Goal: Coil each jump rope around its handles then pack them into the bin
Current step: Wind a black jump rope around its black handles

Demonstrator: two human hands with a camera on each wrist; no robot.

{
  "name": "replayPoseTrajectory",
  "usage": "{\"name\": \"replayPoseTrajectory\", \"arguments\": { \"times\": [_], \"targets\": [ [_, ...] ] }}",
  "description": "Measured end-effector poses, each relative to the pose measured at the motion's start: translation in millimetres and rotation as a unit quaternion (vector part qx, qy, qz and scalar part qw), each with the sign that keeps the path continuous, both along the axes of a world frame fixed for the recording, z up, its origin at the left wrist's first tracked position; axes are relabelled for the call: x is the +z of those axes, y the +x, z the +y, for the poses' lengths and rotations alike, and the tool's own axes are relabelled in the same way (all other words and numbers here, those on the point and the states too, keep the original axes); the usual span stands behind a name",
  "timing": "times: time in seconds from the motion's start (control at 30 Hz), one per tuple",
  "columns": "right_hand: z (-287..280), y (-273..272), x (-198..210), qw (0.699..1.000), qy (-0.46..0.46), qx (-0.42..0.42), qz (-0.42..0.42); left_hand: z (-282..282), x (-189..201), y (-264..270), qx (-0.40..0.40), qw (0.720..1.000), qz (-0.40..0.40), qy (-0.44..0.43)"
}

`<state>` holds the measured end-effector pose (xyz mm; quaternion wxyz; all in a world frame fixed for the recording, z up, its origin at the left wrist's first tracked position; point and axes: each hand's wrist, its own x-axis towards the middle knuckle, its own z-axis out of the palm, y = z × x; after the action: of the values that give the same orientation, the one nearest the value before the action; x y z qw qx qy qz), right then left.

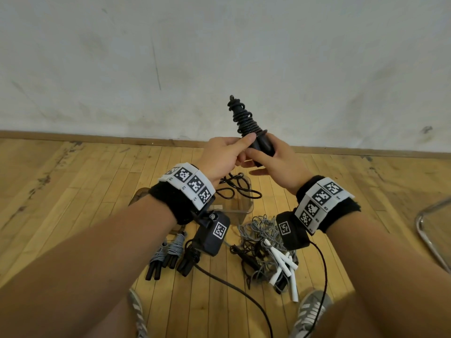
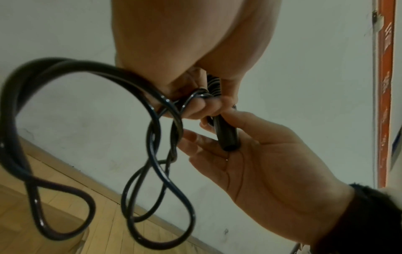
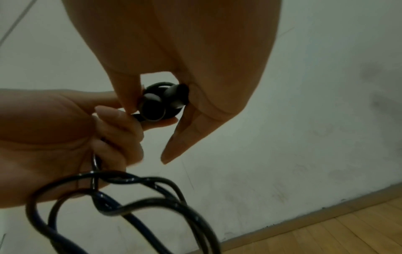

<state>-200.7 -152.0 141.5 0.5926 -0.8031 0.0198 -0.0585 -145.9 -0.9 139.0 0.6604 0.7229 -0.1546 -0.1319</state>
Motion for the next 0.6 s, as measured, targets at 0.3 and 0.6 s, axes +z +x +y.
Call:
{"name": "replayPoseTrajectory", "arguments": {
  "times": [0.3,0.6],
  "targets": [
    [-10.4,9.6,-11.2,0.976,-0.178,-0.101,-0.072,-2.4,-3.1,1.0,0.01,0.999,0.038,-0.002],
    [-13.5,7.2,-13.5,0.937,-0.31,-0.143,-0.076,-5.9,11.2,-5.7,-0.012,0.981,0.173,-0.082]
  ]
}}
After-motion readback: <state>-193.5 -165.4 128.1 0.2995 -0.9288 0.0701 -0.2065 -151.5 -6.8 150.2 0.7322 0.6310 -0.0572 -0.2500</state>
